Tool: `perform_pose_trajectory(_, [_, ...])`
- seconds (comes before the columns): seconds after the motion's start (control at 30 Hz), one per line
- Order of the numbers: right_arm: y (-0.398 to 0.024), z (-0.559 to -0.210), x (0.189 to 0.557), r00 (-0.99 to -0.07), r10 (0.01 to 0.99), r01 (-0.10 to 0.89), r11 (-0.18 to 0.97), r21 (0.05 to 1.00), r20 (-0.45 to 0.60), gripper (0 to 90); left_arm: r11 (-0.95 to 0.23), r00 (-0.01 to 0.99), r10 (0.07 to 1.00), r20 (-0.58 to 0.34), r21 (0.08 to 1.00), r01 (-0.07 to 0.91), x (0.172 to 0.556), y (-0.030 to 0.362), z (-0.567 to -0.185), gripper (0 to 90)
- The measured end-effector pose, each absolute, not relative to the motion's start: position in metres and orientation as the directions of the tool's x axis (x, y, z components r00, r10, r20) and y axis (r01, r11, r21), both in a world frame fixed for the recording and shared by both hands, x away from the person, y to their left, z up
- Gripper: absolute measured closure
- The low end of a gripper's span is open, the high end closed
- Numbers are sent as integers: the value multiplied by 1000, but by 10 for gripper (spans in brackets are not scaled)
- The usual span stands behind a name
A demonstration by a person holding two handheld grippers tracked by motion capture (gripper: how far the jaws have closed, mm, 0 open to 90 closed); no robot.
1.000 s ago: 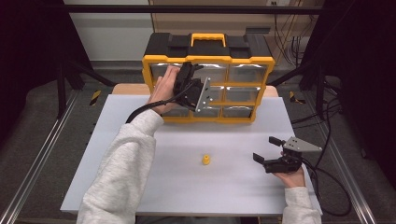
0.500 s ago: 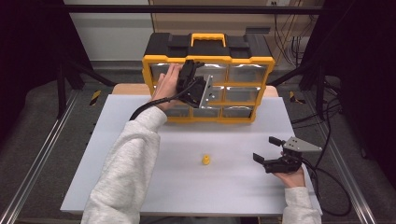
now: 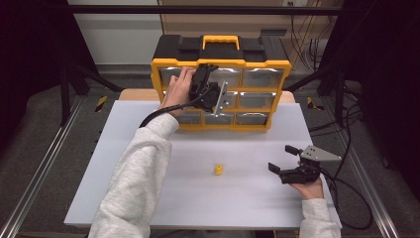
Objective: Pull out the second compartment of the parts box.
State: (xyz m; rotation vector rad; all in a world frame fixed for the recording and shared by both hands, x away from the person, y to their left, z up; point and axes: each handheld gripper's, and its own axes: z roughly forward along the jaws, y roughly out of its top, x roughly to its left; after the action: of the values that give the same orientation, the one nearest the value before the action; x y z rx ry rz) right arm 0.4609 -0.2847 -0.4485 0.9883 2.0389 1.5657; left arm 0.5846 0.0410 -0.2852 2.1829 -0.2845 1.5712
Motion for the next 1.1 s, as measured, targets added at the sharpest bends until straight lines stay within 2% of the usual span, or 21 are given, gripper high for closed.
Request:
perform_pose_trajectory(0.13, [-285,-449,461,-679,726,296,130,946,113,3,-884,319,82,944,217,-414,584,41,-285,130])
perform_pose_trajectory(0.47, [-285,-449,461,-678,726,297,130,946,113,3,-886,234,60,970,160,-435,583,43,-289,277])
perform_pose_trajectory(0.97, [-285,-449,461,-678,726,297,130,946,113,3,-885,176,80,981,151,-440,582,45,-288,462])
perform_pose_trajectory(1.1, [-285,-449,461,-678,727,299,131,945,113,3,-887,155,81,985,142,-439,582,45,-287,548])
